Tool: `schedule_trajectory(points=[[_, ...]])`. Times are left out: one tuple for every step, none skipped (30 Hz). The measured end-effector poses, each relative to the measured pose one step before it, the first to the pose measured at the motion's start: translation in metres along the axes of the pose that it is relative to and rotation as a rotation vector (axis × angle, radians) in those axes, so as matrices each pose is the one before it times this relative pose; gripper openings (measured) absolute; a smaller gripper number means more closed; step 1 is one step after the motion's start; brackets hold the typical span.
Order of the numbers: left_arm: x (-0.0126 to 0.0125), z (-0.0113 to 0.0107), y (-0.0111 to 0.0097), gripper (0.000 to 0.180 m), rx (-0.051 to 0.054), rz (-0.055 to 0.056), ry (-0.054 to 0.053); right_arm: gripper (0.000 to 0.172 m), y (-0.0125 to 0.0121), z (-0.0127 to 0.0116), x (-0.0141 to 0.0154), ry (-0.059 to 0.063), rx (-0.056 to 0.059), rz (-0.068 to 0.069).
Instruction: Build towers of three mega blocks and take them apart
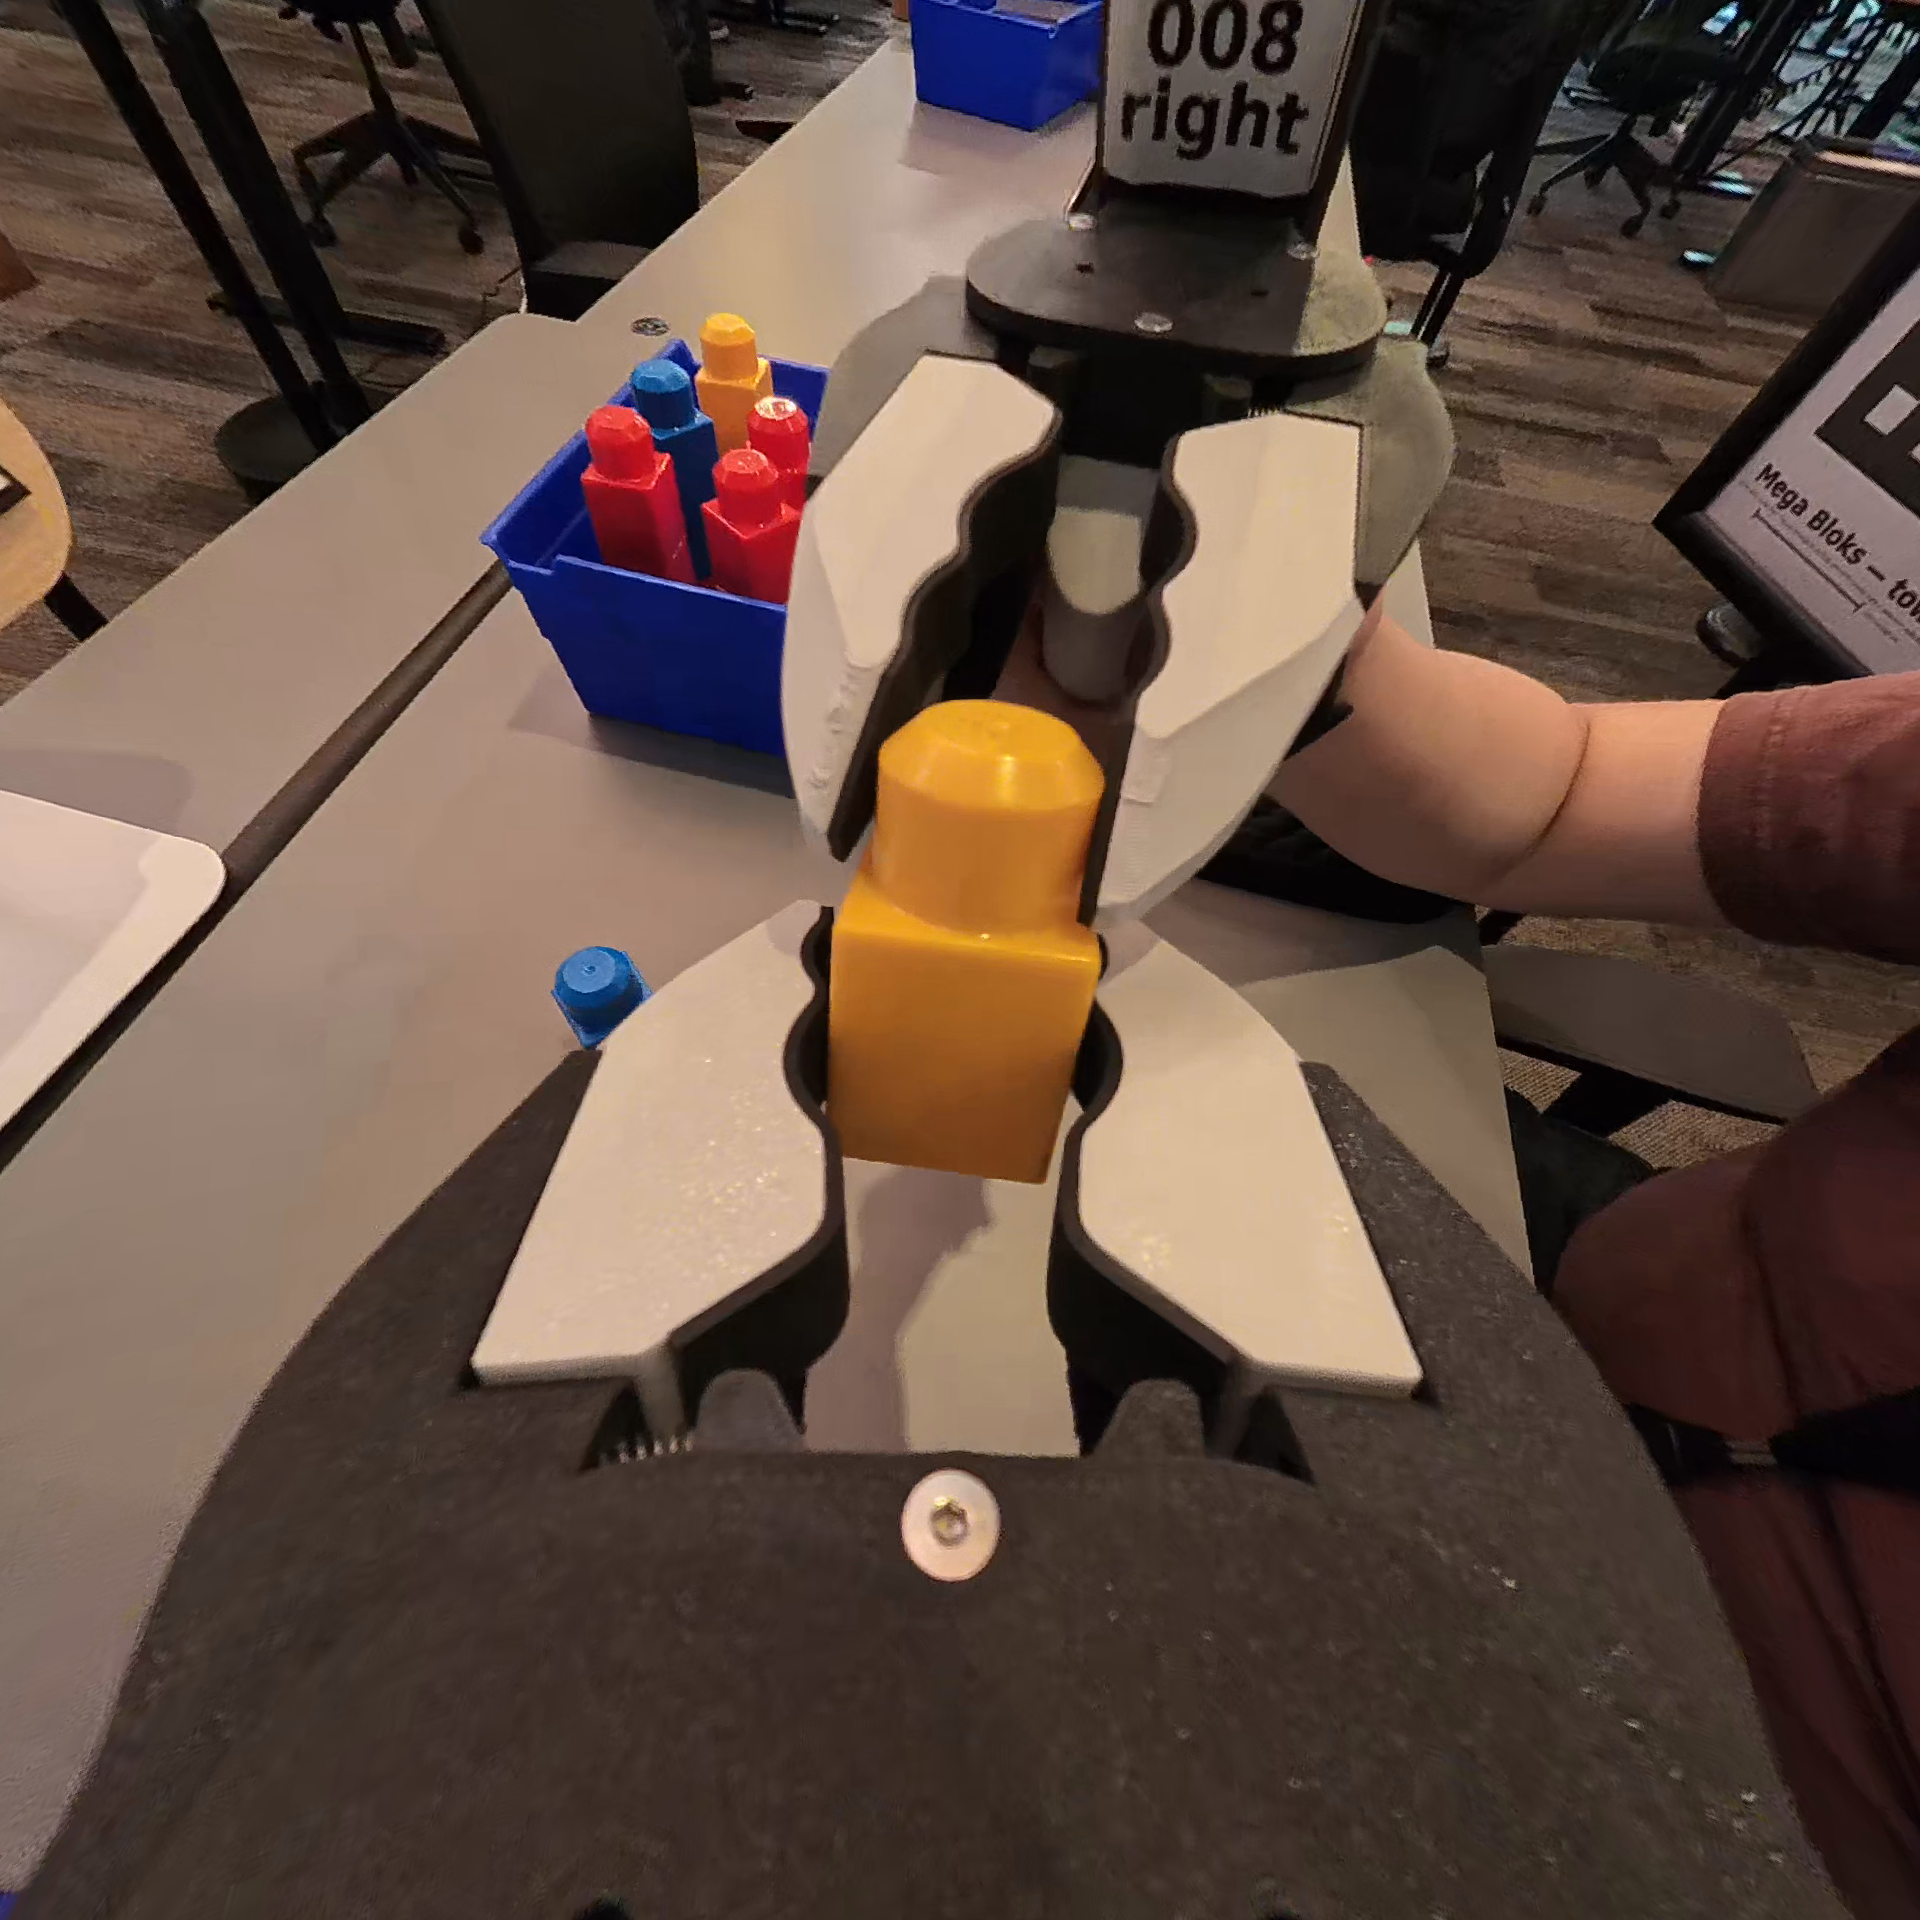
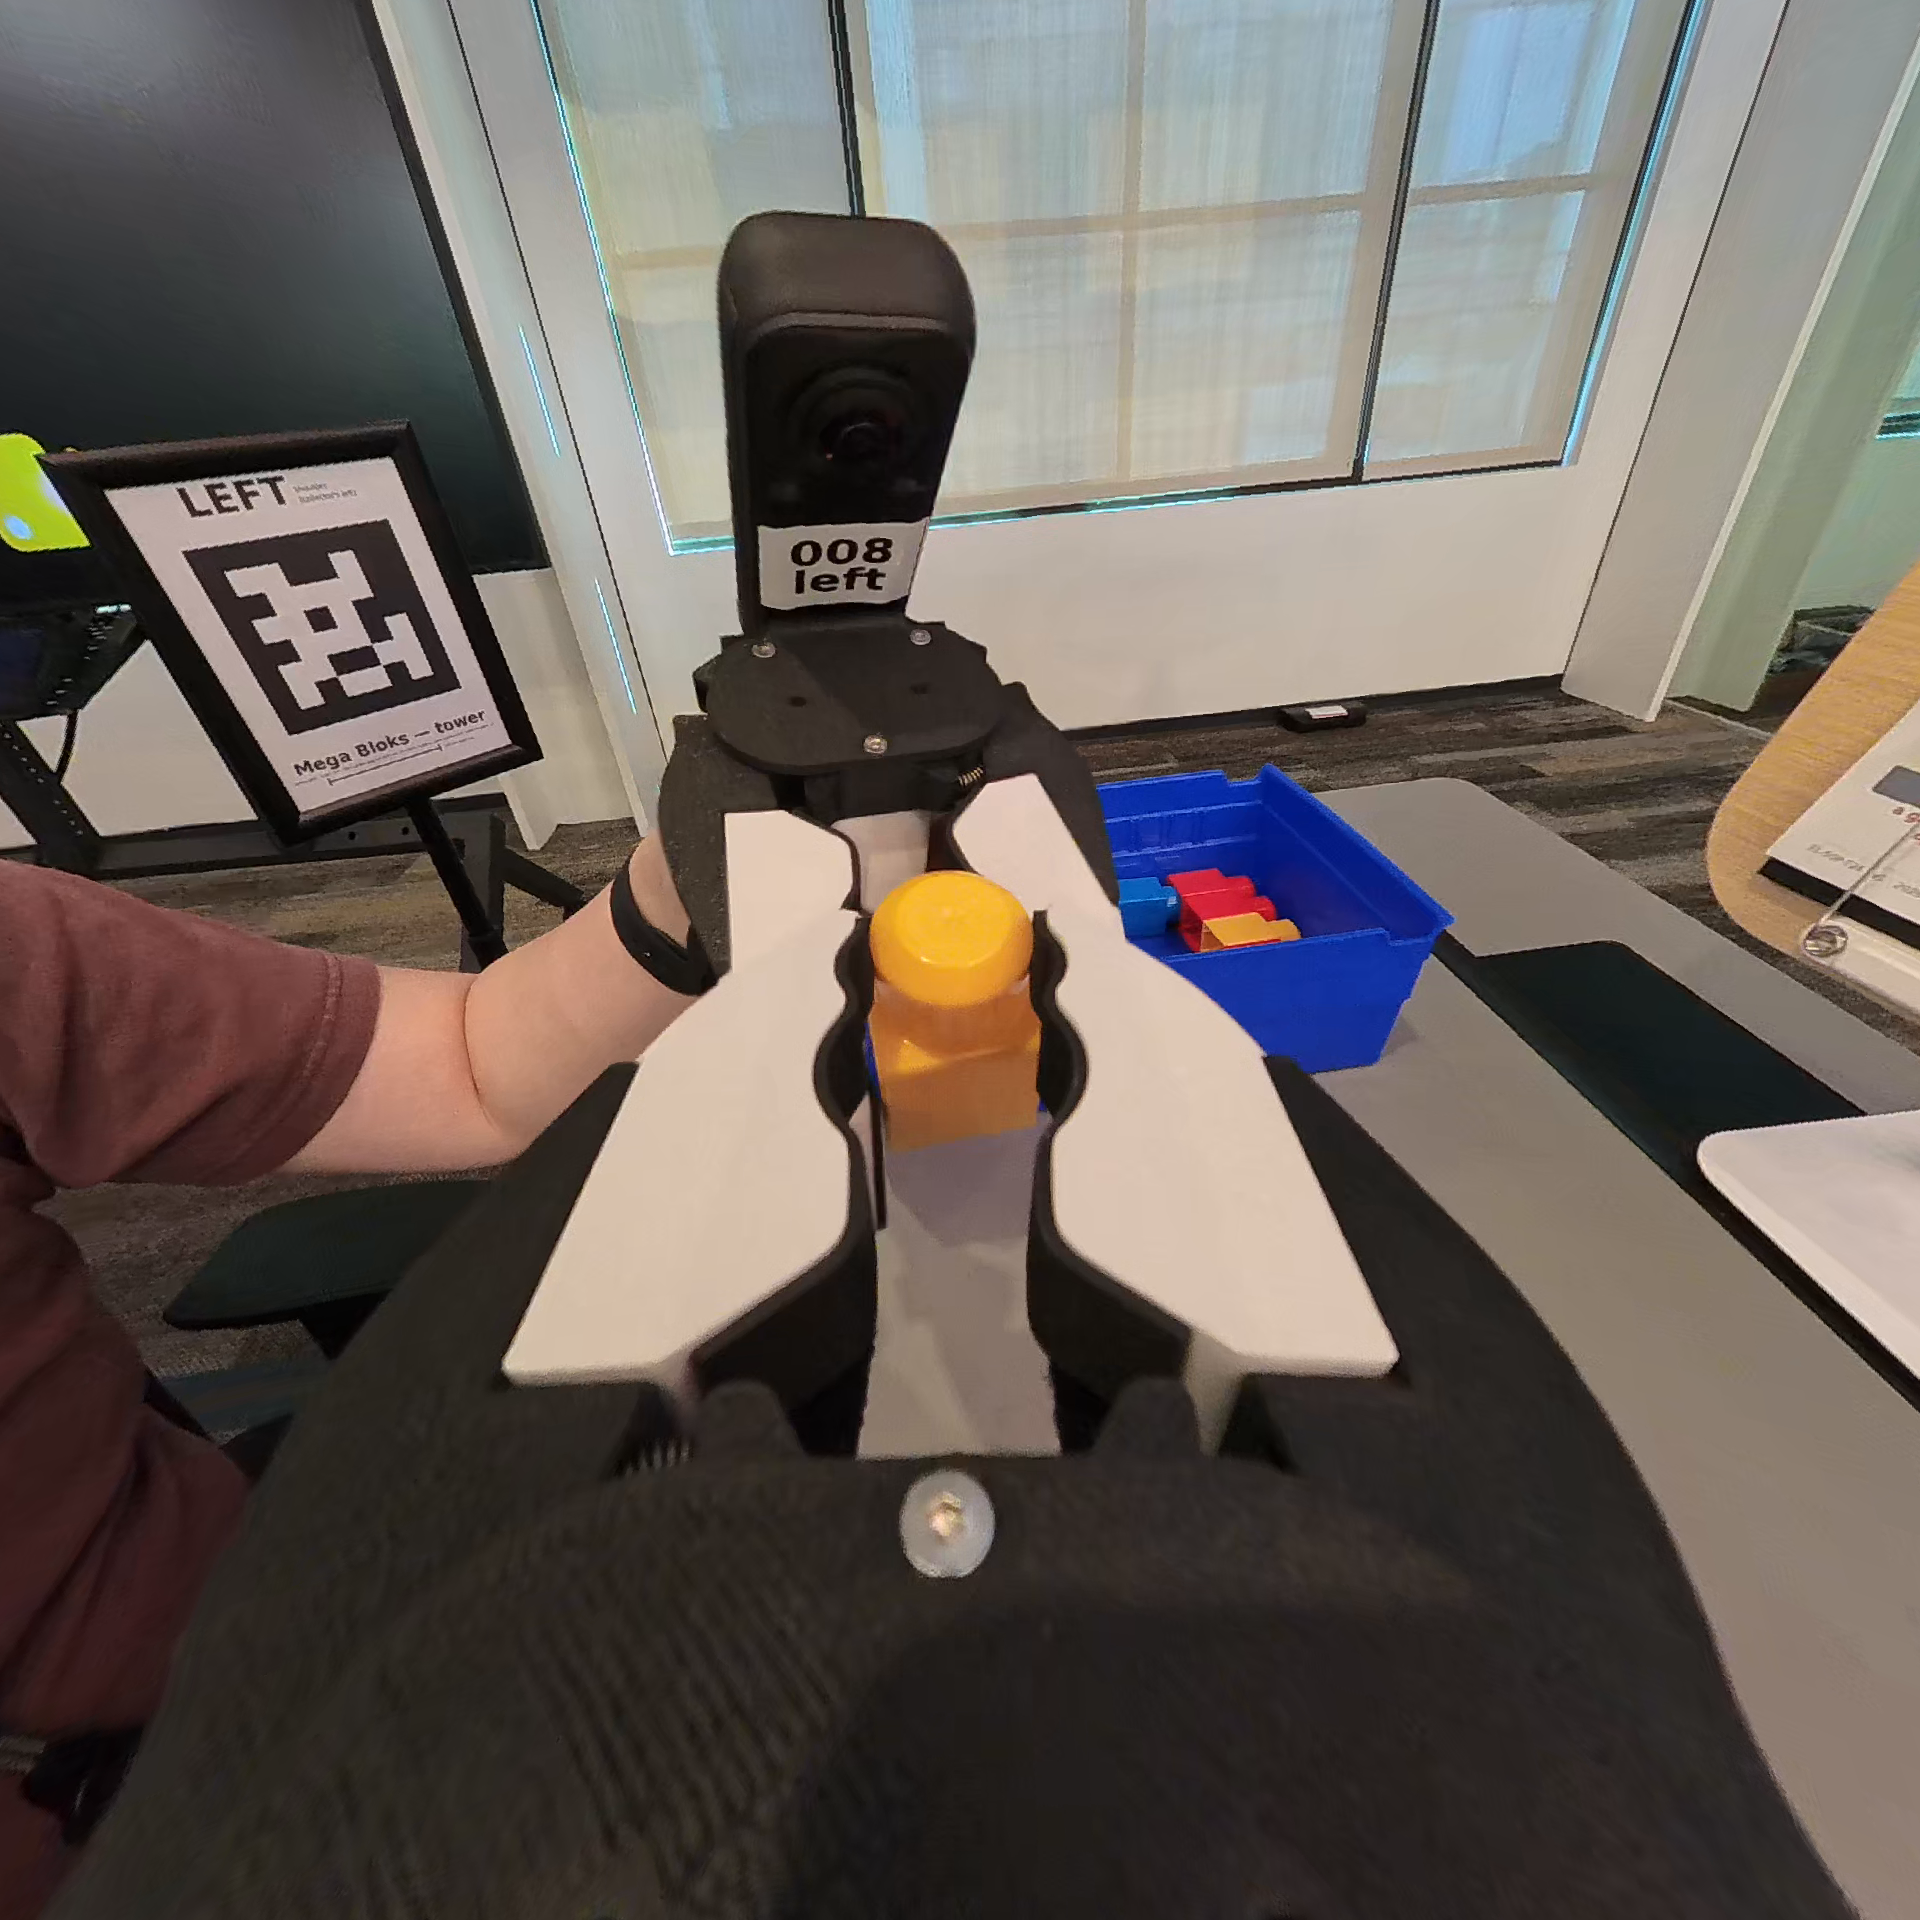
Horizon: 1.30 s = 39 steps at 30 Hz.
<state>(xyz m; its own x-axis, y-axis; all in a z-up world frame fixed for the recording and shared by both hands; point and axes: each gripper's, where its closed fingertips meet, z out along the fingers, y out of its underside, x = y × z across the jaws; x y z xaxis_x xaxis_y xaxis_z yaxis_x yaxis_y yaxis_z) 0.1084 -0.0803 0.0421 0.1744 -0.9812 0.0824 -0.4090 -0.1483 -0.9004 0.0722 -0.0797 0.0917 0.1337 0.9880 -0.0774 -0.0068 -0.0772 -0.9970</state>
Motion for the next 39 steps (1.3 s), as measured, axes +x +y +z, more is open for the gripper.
schedule_trajectory(points=[[-0.00034,0.00013,-0.00010,0.043,0.0021,-0.0014,0.0015,0.030,0.00006,-0.00003,0.00070,-0.0016,0.0041,0.0070],[-0.00026,0.00031,0.00086,0.043,-0.0062,-0.0014,-0.0003,0.030,0.00031,0.00022,0.00015,-0.0037,0.0017,0.0029],[-0.00011,-0.00011,0.00049,0.042,-0.0054,0.0025,-0.0024,0.030,-0.00002,0.00007,0.00011,-0.0022,0.0024,-0.0049],[-0.00181,-0.00107,-0.00030,0.042,-0.0027,0.0041,-0.0156,0.033,-0.00085,-0.00029,0.00082,0.0068,0.0063,-0.0135],[-0.00433,-0.00260,-0.00094,0.042,0.0007,0.0070,-0.0308,0.053,-0.00282,-0.00065,0.00290,0.0242,0.0195,-0.0129],[-0.00353,-0.00400,-0.00116,0.042,0.0031,0.0094,-0.0212,0.069,-0.00208,-0.00142,0.00487,0.0316,0.0152,-0.0095],[-0.00280,-0.00558,-0.00125,0.042,0.0050,0.0036,-0.0113,0.069,0.00114,-0.00198,0.00460,0.0177,-0.0032,-0.0072],[-0.00472,-0.00715,-0.00188,0.042,0.0096,-0.0046,-0.0190,0.064,0.00519,-0.00168,0.00554,0.0108,-0.0230,0.0031],[-0.00717,-0.00877,-0.00312,0.042,0.0201,-0.0092,-0.0316,0.059,0.01080,-0.00073,0.00862,0.0203,-0.0504,0.0103],[-0.00791,-0.00941,-0.00309,0.042,0.0219,-0.0135,-0.0316,0.058,0.01601,0.00088,0.01343,0.0461,-0.0729,0.0114],[-0.00739,-0.00940,-0.00237,0.042,0.0178,-0.0157,-0.0236,0.057,0.02020,0.00281,0.01719,0.0662,-0.0867,0.0087],[-0.00730,-0.00894,-0.00256,0.041,0.0200,-0.0126,-0.0233,0.058,0.02306,0.00547,0.01812,0.0731,-0.0980,0.0073],[-0.00730,-0.00835,-0.00241,0.041,0.0195,-0.0085,-0.0269,0.058,0.02353,0.00835,0.01462,0.0579,-0.1008,-0.0068],[-0.00606,-0.00741,-0.00201,0.041,0.0142,-0.0074,-0.0218,0.058,0.02151,0.01020,0.00789,0.0285,-0.0917,-0.0244],[-0.00445,-0.00640,-0.00189,0.042,0.0129,-0.0082,-0.0134,0.057,0.01744,0.01065,0.00287,0.0074,-0.0709,-0.0268],[-0.00280,-0.00523,-0.00177,0.042,0.0123,-0.0093,-0.0052,0.055,0.01349,0.00966,-0.00099,-0.0085,-0.0552,-0.0166],[-0.00182,-0.00401,-0.00121,0.042,0.0085,-0.0103,-0.0011,0.055,0.00902,0.00778,-0.00191,-0.0101,-0.0378,-0.0049],[-0.00225,-0.00306,-0.00050,0.042,0.0035,-0.0127,-0.0058,0.054,0.00556,0.00568,-0.00095,-0.0037,-0.0228,0.0004],[-0.00186,-0.00183,-0.00041,0.042,0.0040,-0.0106,-0.0055,0.054,0.00476,0.00386,-0.00005,0.0030,-0.0214,0.0003],[0.00019,-0.00068,-0.00032,0.042,0.0044,-0.0021,0.0051,0.054,0.00523,0.00262,0.00071,0.0064,-0.0278,-0.0039],[0.00072,0.00029,0.00050,0.042,-0.0025,0.0016,0.0059,0.054,0.00556,0.00202,0.00068,0.0041,-0.0296,-0.0011],[-0.00010,0.00101,0.00115,0.042,-0.0083,0.0020,-0.0018,0.053,0.00623,0.00176,-0.00114,-0.0135,-0.0350,0.0076],[0.00015,0.00172,0.00149,0.042,-0.0096,0.0039,-0.0014,0.051,0.00537,0.00178,-0.00137,-0.0182,-0.0287,0.0141],[0.00101,0.00241,0.00177,0.042,-0.0114,0.0042,0.0035,0.048,0.00443,0.00208,-0.00052,-0.0133,-0.0212,0.0129],[0.00134,0.00310,0.00232,0.042,-0.0141,0.0031,0.0053,0.046,0.00342,0.00252,0.00080,-0.0035,-0.0148,0.0082],[0.00085,0.00369,0.00249,0.042,-0.0143,0.0027,0.0024,0.046,0.00338,0.00325,0.00034,-0.0038,-0.0131,0.0039],[0.00069,0.00442,0.00274,0.042,-0.0137,0.0037,0.0011,0.044,0.00453,0.00361,-0.00018,-0.0059,-0.0220,-0.0006],[0.00065,0.00481,0.00337,0.042,-0.0179,0.0045,0.0018,0.038,0.00451,0.00314,-0.00052,-0.0064,-0.0240,-0.0113],[0.00013,0.00499,0.00364,0.042,-0.0193,0.0036,0.0002,0.037,-0.00018,-0.00002,0.00019,-0.0001,0.0017,-0.0097],[0.00009,0.00506,0.00345,0.042,-0.0179,0.0023,0.0013,0.037,-0.00290,-0.00313,-0.00099,-0.0089,0.0149,0.0006],[0.00058,0.00514,0.00342,0.042,-0.0169,-0.0004,0.0057,0.037,-0.00650,-0.00649,-0.00337,-0.0287,0.0318,0.0106],[0.00072,0.00531,0.00399,0.042,-0.0205,-0.0069,0.0084,0.037,-0.01071,-0.00932,-0.00294,-0.0262,0.0597,0.0165],[0.00125,0.00539,0.00492,0.042,-0.0270,-0.0131,0.0127,0.037,-0.01194,-0.01113,-0.00258,-0.0252,0.0669,0.0206],[0.00182,0.00559,0.00483,0.042,-0.0266,-0.0140,0.0148,0.037,-0.01145,-0.01203,-0.00352,-0.0316,0.0601,0.0213],[0.00291,0.00587,0.00378,0.042,-0.0204,-0.0119,0.0190,0.037,-0.01174,-0.01247,-0.00470,-0.0340,0.0599,0.0134],[0.00480,0.00635,0.00318,0.042,-0.0171,-0.0086,0.0292,0.037,-0.01337,-0.01305,-0.00457,-0.0265,0.0679,0.0060],[0.00647,0.00670,0.00275,0.042,-0.0166,-0.0046,0.0372,0.037,-0.01469,-0.01319,-0.00554,-0.0274,0.0724,0.0051],[0.00718,0.00721,0.00266,0.042,-0.0185,-0.0025,0.0395,0.037,-0.01598,-0.01289,-0.00886,-0.0454,0.0764,0.0039],[0.00732,0.00723,0.00247,0.042,-0.0180,0.0009,0.0379,0.037,-0.01672,-0.01175,-0.01276,-0.0629,0.0815,-0.0052]])
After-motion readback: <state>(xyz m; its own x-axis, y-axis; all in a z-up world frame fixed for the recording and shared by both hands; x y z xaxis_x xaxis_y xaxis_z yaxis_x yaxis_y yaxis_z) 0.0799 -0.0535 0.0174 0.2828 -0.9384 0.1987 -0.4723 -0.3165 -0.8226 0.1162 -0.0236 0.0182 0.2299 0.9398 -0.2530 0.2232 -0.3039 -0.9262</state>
